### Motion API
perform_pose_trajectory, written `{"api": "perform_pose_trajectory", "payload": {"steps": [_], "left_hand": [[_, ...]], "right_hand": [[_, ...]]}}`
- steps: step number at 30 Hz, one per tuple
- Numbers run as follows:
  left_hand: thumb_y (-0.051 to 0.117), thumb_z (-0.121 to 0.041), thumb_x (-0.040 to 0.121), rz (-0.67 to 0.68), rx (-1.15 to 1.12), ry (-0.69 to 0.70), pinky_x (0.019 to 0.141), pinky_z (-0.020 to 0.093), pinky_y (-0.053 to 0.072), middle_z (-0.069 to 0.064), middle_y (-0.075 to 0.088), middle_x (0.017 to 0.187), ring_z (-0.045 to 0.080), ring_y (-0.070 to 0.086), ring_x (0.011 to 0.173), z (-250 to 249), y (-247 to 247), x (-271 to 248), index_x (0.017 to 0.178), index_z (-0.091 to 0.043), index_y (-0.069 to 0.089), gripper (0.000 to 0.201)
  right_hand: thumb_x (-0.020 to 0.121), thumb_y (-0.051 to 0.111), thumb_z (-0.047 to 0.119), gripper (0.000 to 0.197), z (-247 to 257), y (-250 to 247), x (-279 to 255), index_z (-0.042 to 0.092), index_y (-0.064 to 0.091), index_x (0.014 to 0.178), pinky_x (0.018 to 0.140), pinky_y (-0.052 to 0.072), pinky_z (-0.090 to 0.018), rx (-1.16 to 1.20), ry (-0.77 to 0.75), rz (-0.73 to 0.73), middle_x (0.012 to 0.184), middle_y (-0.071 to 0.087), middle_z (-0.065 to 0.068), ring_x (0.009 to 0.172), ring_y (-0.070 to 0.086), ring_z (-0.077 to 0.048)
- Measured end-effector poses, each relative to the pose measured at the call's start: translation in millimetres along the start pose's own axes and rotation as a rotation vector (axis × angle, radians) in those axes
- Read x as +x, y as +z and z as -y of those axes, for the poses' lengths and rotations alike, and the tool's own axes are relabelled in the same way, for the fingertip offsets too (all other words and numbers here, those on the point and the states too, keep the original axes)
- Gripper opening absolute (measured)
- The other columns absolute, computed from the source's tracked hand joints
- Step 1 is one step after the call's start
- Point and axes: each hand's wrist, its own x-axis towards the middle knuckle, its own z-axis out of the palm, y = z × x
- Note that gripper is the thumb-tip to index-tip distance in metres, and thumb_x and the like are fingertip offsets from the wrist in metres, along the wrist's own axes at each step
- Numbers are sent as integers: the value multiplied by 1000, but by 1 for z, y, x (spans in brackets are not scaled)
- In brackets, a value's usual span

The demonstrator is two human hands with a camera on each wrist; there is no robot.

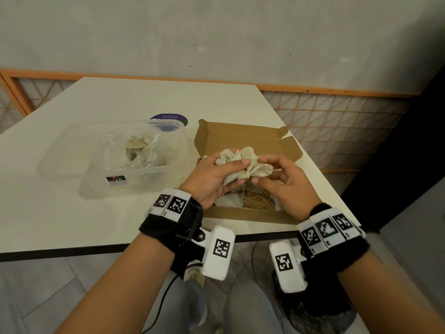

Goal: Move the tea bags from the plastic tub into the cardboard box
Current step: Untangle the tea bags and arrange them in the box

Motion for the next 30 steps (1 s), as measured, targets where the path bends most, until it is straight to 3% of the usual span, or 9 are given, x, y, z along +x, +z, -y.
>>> {"api": "perform_pose_trajectory", "payload": {"steps": [3, 6, 12, 15, 19, 22, 24, 28, 30], "left_hand": [[63, -9, 87, -15, -18, -16, 45, 14, 51, 4, 69, 77, 6, 64, 56, -2, 1, 0, 93, -9, 62, 5], [61, -10, 89, -67, -32, -20, 44, 13, 50, 4, 68, 76, 6, 63, 54, -1, 0, 2, 90, -9, 62, 2], [61, -9, 90, -65, -36, -35, 46, 14, 51, 2, 69, 70, 6, 63, 54, -1, 1, 3, 88, -8, 63, 3], [61, -11, 90, -72, -23, -37, 44, 13, 50, 2, 68, 72, 5, 63, 52, 0, 1, 3, 90, -8, 61, 2], [54, -5, 92, -95, -161, 29, 41, 12, 45, 11, 66, 84, 11, 66, 63, -2, -2, 2, 95, -8, 53, 5], [41, 2, 90, -112, -233, 99, 39, 13, 33, 5, 60, 73, 12, 61, 59, -4, -4, 0, 86, -13, 51, 19], [43, 0, 89, -92, -173, 120, 37, 14, 28, 1, 54, 69, 9, 53, 52, -4, -3, -2, 82, -16, 52, 20], [66, -19, 85, -96, 152, 139, 34, 14, 30, -8, 58, 56, 5, 47, 43, 0, 3, -6, 81, -18, 57, 10], [70, -16, 82, -90, 234, 161, 34, 12, 30, -8, 57, 52, 4, 46, 38, 2, 7, -7, 81, -16, 59, 11]], "right_hand": [[80, 66, 1, 15, 3, 1, 0, 15, 64, 84, 70, 52, -21, 106, -2, -23, 88, 65, -5, 80, 59, -14], [82, 62, 3, 14, 3, -4, 1, 14, 61, 75, 59, 46, -20, 258, 42, -92, 79, 67, -1, 73, 60, -13], [80, 62, -3, 27, 4, -2, -1, 19, 59, 97, 56, 46, -15, 241, 13, 22, 89, 63, -4, 67, 60, -2], [82, 63, 6, 12, 3, -2, 0, 17, 65, 85, 56, 43, -18, 190, 0, -34, 78, 64, 0, 63, 55, -6], [87, 55, 2, 20, 4, -7, 1, 15, 58, 72, 54, 43, -17, 396, 63, -120, 70, 64, 3, 63, 59, -6], [85, 58, -2, 24, 3, -4, 2, 15, 52, 69, 50, 41, -16, 360, 75, -132, 70, 57, -1, 56, 53, -6], [82, 62, -2, 23, 1, -2, 2, 15, 54, 69, 47, 40, -15, 269, 69, -128, 63, 57, -1, 51, 50, -7], [81, 65, -1, 17, 3, -1, 4, 12, 57, 73, 43, 38, -13, 204, 90, -133, 50, 58, 3, 43, 50, -3], [81, 66, 1, 19, 7, -1, 6, 14, 56, 72, 42, 39, -14, 175, 103, -161, 48, 58, 3, 40, 50, -3]]}}
